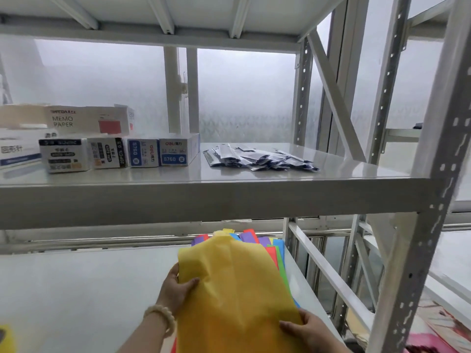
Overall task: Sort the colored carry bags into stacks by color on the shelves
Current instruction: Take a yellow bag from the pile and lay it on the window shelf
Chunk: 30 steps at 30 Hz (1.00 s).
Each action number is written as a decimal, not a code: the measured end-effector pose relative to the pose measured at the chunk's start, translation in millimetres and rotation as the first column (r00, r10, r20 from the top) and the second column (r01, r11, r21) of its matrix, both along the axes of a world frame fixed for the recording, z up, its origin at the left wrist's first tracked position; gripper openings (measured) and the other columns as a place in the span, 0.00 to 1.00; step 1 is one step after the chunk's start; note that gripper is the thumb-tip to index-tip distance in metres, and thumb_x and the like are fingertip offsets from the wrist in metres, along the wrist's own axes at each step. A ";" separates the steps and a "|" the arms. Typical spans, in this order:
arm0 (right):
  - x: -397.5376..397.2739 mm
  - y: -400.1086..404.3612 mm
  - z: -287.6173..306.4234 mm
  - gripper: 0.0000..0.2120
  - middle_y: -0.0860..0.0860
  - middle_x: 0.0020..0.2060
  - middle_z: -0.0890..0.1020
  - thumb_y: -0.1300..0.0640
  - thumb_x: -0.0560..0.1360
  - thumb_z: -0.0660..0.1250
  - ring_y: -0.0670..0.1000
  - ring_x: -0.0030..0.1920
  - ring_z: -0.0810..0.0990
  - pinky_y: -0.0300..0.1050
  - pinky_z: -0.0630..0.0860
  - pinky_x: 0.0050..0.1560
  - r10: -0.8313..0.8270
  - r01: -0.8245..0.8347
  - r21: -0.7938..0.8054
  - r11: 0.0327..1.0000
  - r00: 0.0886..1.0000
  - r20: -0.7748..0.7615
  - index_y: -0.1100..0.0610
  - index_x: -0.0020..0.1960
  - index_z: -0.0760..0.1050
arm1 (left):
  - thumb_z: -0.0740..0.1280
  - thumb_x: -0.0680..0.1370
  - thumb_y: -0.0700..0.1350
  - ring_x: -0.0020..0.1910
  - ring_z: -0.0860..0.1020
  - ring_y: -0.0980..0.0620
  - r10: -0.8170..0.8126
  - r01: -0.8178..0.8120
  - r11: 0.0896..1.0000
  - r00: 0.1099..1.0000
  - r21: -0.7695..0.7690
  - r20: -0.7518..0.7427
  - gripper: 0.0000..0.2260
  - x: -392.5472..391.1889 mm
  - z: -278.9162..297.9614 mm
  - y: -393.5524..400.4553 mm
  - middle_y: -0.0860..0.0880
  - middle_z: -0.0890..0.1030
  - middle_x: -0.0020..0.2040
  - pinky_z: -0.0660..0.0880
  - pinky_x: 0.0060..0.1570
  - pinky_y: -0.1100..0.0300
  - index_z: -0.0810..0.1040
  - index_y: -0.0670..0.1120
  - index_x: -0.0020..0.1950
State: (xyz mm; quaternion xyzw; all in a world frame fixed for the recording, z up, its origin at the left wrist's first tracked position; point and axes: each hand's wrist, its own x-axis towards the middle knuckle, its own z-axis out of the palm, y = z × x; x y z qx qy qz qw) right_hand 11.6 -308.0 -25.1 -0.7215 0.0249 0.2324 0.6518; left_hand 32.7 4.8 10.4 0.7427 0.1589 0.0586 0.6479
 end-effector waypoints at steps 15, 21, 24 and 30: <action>-35.1 16.4 88.3 0.33 0.57 0.41 0.83 0.62 0.54 0.83 0.58 0.41 0.81 0.44 0.79 0.32 -0.139 0.125 0.125 0.984 0.983 0.117 0.65 0.57 0.76 | 0.69 0.74 0.43 0.61 0.74 0.37 -0.017 0.003 0.996 0.988 0.090 0.154 0.28 -40.3 85.8 5.3 0.42 0.74 0.65 0.73 0.61 0.39 0.63 0.47 0.73; -56.2 11.3 100.4 0.20 0.58 0.46 0.79 0.70 0.70 0.70 0.60 0.45 0.79 0.53 0.78 0.43 -0.077 0.057 0.145 0.988 0.989 0.130 0.59 0.60 0.71 | 0.67 0.76 0.44 0.65 0.70 0.38 0.031 -0.067 0.975 0.985 0.210 0.168 0.29 -85.7 99.3 -2.2 0.42 0.69 0.69 0.70 0.65 0.44 0.59 0.47 0.75; -78.5 8.3 110.2 0.25 0.58 0.49 0.80 0.65 0.65 0.75 0.60 0.46 0.80 0.50 0.79 0.39 -0.009 -0.010 0.144 0.990 0.991 0.134 0.56 0.59 0.72 | 0.67 0.76 0.45 0.66 0.70 0.38 0.069 -0.107 0.969 0.983 0.222 0.170 0.29 -112.9 106.4 -5.9 0.43 0.69 0.70 0.69 0.65 0.44 0.58 0.47 0.75; -108.2 -1.6 122.8 0.27 0.58 0.57 0.78 0.67 0.72 0.69 0.62 0.53 0.79 0.54 0.79 0.47 0.058 -0.075 0.109 0.991 0.987 0.150 0.57 0.70 0.67 | 0.66 0.77 0.47 0.66 0.70 0.38 0.096 -0.143 0.956 0.978 0.258 0.186 0.29 -169.8 122.7 -16.0 0.44 0.68 0.70 0.69 0.65 0.43 0.58 0.47 0.75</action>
